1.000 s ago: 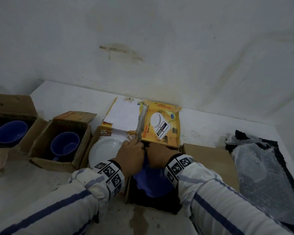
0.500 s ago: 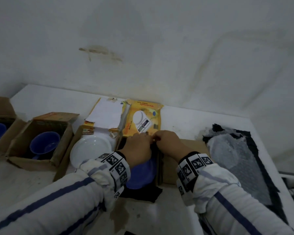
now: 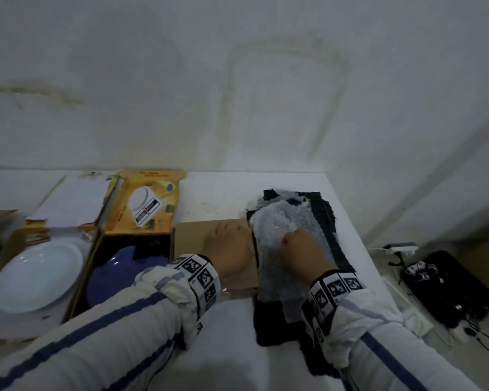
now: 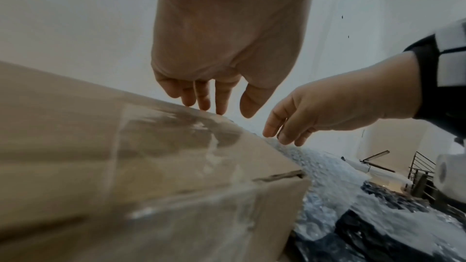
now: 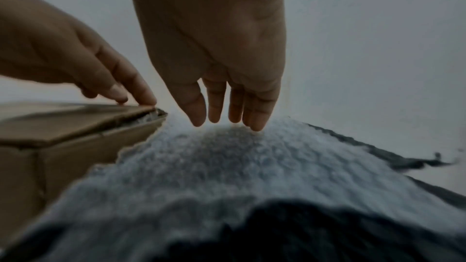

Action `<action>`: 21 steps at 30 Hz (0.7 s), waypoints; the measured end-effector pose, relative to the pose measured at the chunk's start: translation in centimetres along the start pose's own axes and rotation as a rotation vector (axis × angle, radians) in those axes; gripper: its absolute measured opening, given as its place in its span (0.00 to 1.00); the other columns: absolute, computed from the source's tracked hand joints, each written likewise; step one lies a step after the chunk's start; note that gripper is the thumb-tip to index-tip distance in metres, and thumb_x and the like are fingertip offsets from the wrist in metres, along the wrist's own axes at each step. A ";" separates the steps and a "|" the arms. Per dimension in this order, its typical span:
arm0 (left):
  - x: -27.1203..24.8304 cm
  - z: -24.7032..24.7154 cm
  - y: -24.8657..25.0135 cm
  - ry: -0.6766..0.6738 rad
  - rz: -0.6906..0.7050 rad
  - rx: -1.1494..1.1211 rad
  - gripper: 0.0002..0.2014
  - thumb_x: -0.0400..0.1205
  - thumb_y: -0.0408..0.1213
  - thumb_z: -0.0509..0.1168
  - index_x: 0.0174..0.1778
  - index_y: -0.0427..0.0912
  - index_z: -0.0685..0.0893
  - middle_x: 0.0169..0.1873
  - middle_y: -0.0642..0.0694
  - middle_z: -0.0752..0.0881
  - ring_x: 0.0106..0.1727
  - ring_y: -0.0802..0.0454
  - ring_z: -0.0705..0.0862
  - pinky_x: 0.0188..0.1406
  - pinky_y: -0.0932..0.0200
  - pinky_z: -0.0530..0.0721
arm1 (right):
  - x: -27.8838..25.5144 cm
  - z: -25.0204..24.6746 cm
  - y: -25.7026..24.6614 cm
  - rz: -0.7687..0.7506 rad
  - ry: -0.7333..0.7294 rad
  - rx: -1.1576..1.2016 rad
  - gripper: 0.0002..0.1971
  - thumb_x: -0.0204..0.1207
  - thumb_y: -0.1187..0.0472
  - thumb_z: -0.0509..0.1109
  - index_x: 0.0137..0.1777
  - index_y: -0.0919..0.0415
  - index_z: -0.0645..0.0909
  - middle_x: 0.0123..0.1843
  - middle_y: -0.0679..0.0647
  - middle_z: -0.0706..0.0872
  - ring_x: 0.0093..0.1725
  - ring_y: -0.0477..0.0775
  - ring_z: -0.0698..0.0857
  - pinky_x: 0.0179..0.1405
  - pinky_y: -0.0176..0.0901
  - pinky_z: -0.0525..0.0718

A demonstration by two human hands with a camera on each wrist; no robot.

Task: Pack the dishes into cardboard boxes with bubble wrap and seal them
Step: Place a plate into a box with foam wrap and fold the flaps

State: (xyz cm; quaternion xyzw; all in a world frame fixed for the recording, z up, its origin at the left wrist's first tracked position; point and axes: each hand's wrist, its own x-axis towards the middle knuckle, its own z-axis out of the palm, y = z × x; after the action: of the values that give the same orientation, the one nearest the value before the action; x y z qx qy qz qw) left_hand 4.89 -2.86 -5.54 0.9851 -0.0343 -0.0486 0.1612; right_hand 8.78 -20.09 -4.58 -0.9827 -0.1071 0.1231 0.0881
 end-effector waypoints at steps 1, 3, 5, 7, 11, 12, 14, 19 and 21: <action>0.1 0.4 0.6 0.024 -0.001 0.015 0.18 0.83 0.43 0.56 0.68 0.45 0.76 0.68 0.44 0.74 0.68 0.41 0.70 0.64 0.49 0.70 | -0.1 0.5 0.8 -0.008 -0.011 -0.034 0.15 0.80 0.65 0.59 0.65 0.64 0.77 0.67 0.62 0.73 0.66 0.62 0.75 0.67 0.48 0.74; 0.3 1.0 1.6 0.032 -0.012 0.022 0.19 0.82 0.45 0.56 0.68 0.48 0.76 0.69 0.45 0.71 0.68 0.41 0.69 0.63 0.49 0.69 | -0.1 1.4 1.6 -0.031 -0.030 -0.047 0.16 0.79 0.62 0.60 0.66 0.64 0.75 0.68 0.62 0.71 0.68 0.63 0.72 0.68 0.48 0.72; 0.3 1.4 2.1 0.018 -0.037 0.009 0.19 0.82 0.47 0.57 0.69 0.50 0.76 0.71 0.47 0.69 0.70 0.41 0.67 0.65 0.48 0.68 | -0.1 2.0 1.9 -0.063 0.007 -0.057 0.15 0.79 0.62 0.59 0.63 0.65 0.76 0.66 0.62 0.71 0.68 0.64 0.71 0.67 0.50 0.72; 0.3 1.7 2.3 0.030 -0.059 0.007 0.19 0.81 0.48 0.58 0.68 0.51 0.77 0.72 0.48 0.69 0.71 0.42 0.67 0.66 0.48 0.67 | 0.0 2.4 2.1 -0.089 0.052 -0.067 0.13 0.80 0.63 0.58 0.60 0.65 0.77 0.62 0.62 0.73 0.65 0.63 0.72 0.64 0.50 0.74; 0.5 2.0 2.0 0.052 -0.084 -0.038 0.18 0.81 0.53 0.57 0.62 0.51 0.80 0.67 0.48 0.73 0.67 0.43 0.70 0.66 0.47 0.70 | 0.4 2.0 2.5 -0.147 0.128 0.011 0.10 0.77 0.63 0.62 0.53 0.65 0.82 0.55 0.62 0.78 0.58 0.62 0.77 0.57 0.48 0.76; 0.6 1.9 1.9 0.077 -0.084 -0.056 0.18 0.81 0.55 0.56 0.61 0.51 0.80 0.63 0.49 0.75 0.65 0.44 0.72 0.65 0.47 0.72 | 0.4 1.6 2.5 -0.168 0.179 0.040 0.08 0.74 0.64 0.65 0.47 0.66 0.84 0.51 0.62 0.80 0.54 0.63 0.80 0.53 0.48 0.78; 0.6 1.3 2.2 0.122 -0.088 -0.176 0.19 0.82 0.56 0.56 0.61 0.49 0.78 0.54 0.49 0.80 0.59 0.45 0.77 0.60 0.47 0.77 | 0.2 0.7 2.5 -0.224 0.311 0.098 0.02 0.65 0.66 0.72 0.35 0.65 0.84 0.40 0.61 0.82 0.42 0.63 0.82 0.41 0.47 0.79; 0.1 -1.2 3.7 0.174 -0.246 -0.768 0.19 0.84 0.52 0.58 0.66 0.45 0.70 0.49 0.48 0.79 0.50 0.50 0.81 0.48 0.54 0.80 | -1.0 -1.2 1.1 -0.460 0.428 0.157 0.10 0.61 0.57 0.63 0.28 0.60 0.82 0.33 0.56 0.80 0.32 0.57 0.80 0.32 0.43 0.79; 0.2 -2.0 3.3 0.214 -0.335 -0.945 0.13 0.83 0.43 0.64 0.61 0.45 0.72 0.45 0.48 0.80 0.43 0.54 0.81 0.38 0.61 0.78 | -1.2 -1.3 0.4 -0.506 0.400 0.161 0.11 0.61 0.54 0.62 0.28 0.58 0.83 0.33 0.56 0.81 0.32 0.58 0.80 0.32 0.44 0.80</action>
State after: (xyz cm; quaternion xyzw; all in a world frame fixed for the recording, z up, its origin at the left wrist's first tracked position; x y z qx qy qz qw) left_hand 5.09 -5.35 -2.62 0.7962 0.1664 0.0171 0.5814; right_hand 8.06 -20.94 -3.17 -0.9195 -0.3181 -0.0900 0.2127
